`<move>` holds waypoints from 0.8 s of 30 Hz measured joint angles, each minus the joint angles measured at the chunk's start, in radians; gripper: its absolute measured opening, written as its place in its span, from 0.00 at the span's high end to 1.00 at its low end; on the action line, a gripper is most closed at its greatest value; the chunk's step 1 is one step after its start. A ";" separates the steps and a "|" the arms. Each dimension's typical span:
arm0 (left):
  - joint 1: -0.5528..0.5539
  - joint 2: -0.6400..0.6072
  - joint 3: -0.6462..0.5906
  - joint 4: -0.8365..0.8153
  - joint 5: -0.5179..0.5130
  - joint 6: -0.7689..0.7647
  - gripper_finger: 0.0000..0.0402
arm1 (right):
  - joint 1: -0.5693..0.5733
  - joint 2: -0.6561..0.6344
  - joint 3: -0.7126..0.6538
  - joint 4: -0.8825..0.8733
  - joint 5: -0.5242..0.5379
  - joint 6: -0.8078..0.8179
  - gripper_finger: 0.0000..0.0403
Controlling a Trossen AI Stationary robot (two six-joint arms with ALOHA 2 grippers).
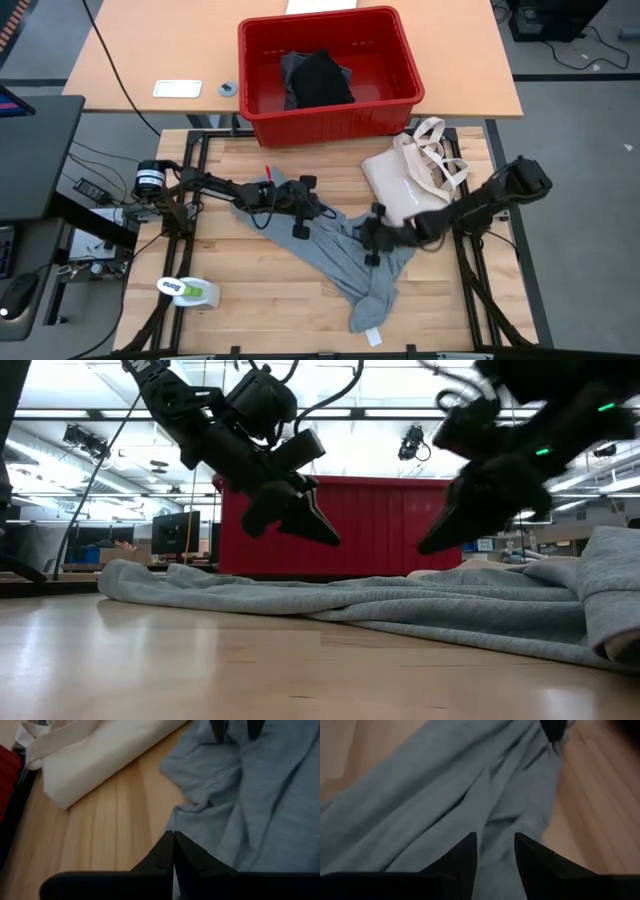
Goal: Fold Laundry from Bin
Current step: Fold the gray shirt
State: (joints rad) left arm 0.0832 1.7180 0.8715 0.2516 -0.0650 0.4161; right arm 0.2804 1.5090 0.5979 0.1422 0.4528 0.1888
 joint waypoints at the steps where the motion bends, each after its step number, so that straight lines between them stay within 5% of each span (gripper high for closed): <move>1: 0.006 0.000 0.000 0.000 0.000 0.003 0.96 | -0.041 -0.002 -0.015 0.062 -0.039 -0.048 0.66; 8: 0.052 0.000 0.001 -0.033 0.000 -0.059 0.96 | -0.211 0.060 -0.042 0.117 -0.222 -0.190 0.66; 21: 0.185 0.127 0.005 -0.131 -0.001 -0.084 0.98 | -0.223 0.079 -0.040 -0.050 -0.196 -0.101 0.66; 24: 0.204 0.135 0.006 -0.135 -0.079 -0.084 0.98 | -0.224 0.076 -0.038 -0.100 -0.133 -0.046 0.66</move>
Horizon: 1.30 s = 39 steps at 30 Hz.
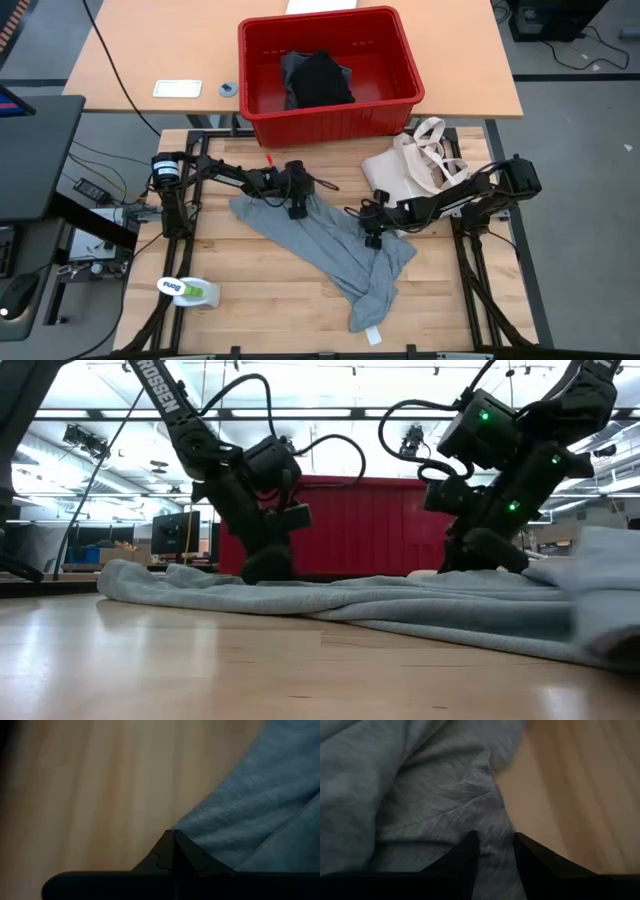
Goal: Fold Laundry from Bin
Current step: Fold the gray shirt
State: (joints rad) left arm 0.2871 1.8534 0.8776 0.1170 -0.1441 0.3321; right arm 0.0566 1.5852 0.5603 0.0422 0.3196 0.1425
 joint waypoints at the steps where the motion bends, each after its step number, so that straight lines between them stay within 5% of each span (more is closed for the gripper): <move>1: 0.004 0.000 -0.001 -0.001 -0.042 0.000 0.98 | 0.000 -0.003 0.000 -0.013 0.021 0.015 0.66; 5: 0.014 -0.009 -0.006 -0.007 -0.201 0.018 0.98 | 0.000 -0.019 -0.002 -0.082 0.123 0.089 0.66; 18: -0.008 -0.054 -0.008 -0.001 -0.342 0.153 0.98 | 0.002 -0.171 -0.004 -0.124 0.140 0.072 0.66; 22: -0.040 -0.106 -0.007 0.017 -0.333 0.201 0.98 | 0.016 -0.224 -0.004 -0.089 -0.035 -0.004 0.66; 26: -0.066 -0.147 -0.007 -0.029 -0.196 0.254 0.98 | 0.035 -0.232 -0.004 -0.018 -0.189 -0.055 0.66; 39: -0.032 -0.151 0.033 -0.381 -0.176 0.276 0.98 | 0.049 -0.177 -0.040 0.039 -0.127 -0.008 0.66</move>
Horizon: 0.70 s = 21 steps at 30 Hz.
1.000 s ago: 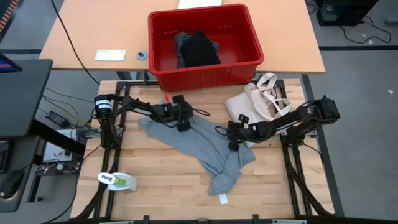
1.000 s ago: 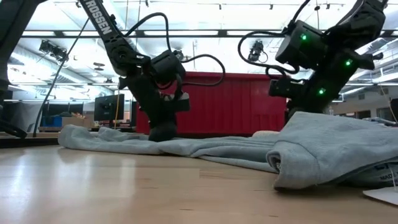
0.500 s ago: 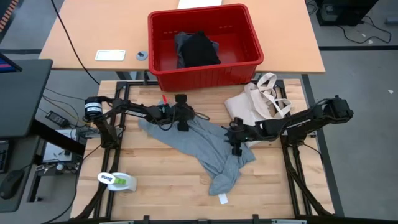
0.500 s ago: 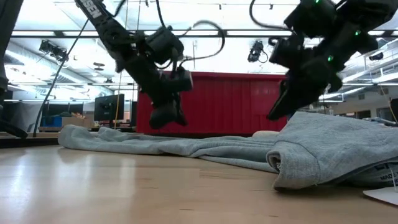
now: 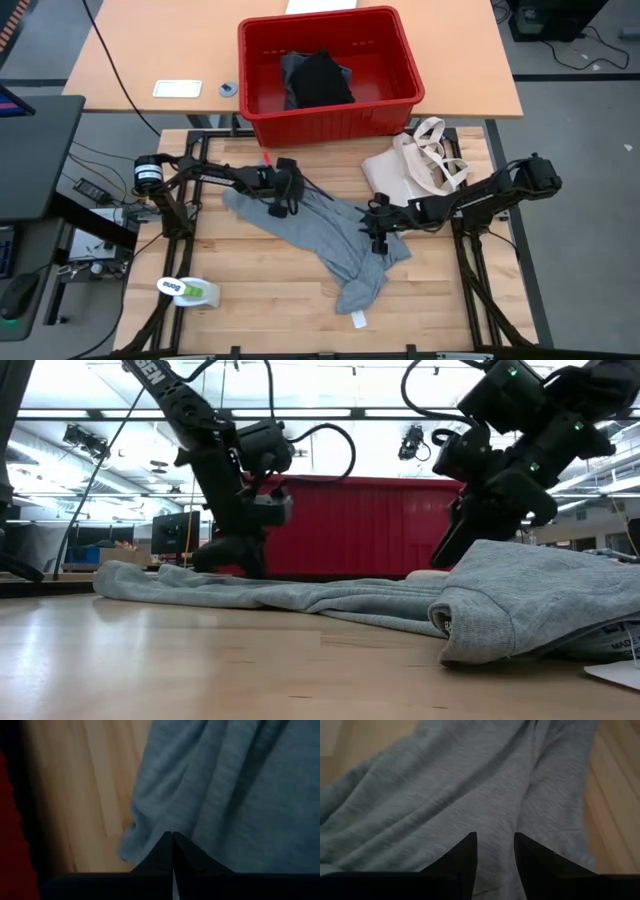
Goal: Fold Laundry from Bin
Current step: Fold the gray shirt
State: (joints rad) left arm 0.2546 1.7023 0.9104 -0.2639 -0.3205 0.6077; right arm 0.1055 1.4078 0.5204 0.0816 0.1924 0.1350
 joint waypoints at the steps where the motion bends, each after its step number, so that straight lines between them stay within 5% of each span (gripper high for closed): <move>1: 0.000 -0.001 0.014 -0.038 -0.019 -0.004 0.98 | 0.000 0.000 -0.008 0.010 0.007 0.001 0.66; 7: 0.001 -0.003 0.134 -0.233 -0.263 -0.043 0.98 | 0.000 -0.001 -0.021 0.038 0.043 0.001 0.66; 14: 0.034 -0.002 0.197 -0.289 0.042 0.073 0.98 | 0.000 -0.001 -0.022 0.039 0.049 -0.003 0.66; 21: 0.038 0.013 0.197 -0.187 0.120 0.240 0.98 | 0.000 -0.001 -0.022 0.060 0.049 -0.007 0.66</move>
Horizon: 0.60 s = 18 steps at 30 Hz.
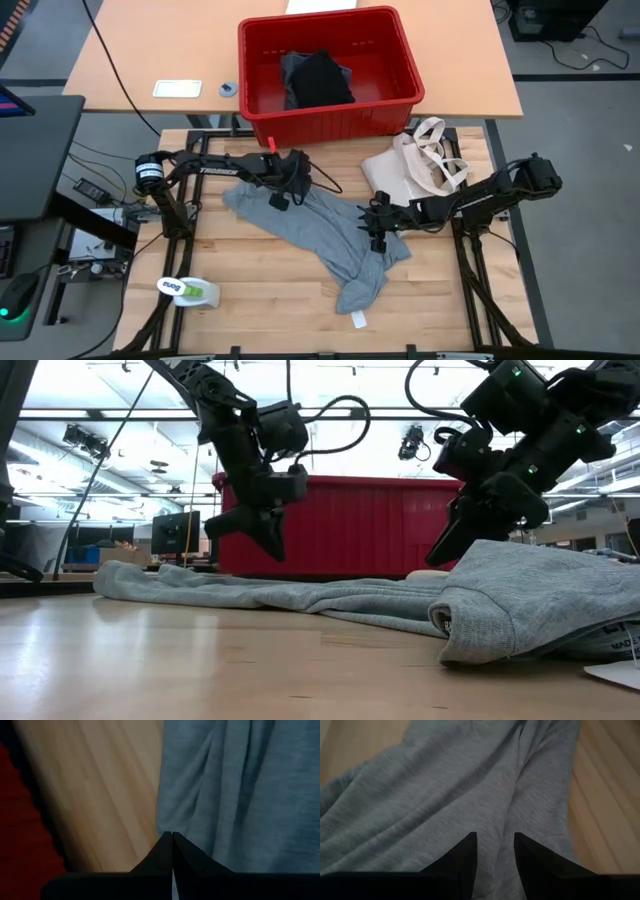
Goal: Fold Laundry from Bin
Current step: Fold the gray shirt
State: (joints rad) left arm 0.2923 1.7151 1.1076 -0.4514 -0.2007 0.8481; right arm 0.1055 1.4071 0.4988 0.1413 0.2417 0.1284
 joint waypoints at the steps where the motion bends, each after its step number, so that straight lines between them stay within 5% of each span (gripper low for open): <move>1: 0.002 0.005 -0.001 0.000 0.008 0.008 0.98 | 0.000 0.000 0.000 0.001 0.000 0.000 0.66; 9: 0.029 0.081 -0.002 0.008 0.017 0.005 0.96 | 0.001 0.000 0.000 0.022 0.000 0.000 0.66; 18: 0.039 0.093 -0.002 -0.009 0.023 -0.031 0.68 | 0.004 0.000 0.000 0.049 0.000 -0.001 0.66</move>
State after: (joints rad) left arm 0.3314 1.8085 1.1057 -0.4602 -0.1781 0.8170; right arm 0.1093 1.4071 0.4988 0.1900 0.2417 0.1276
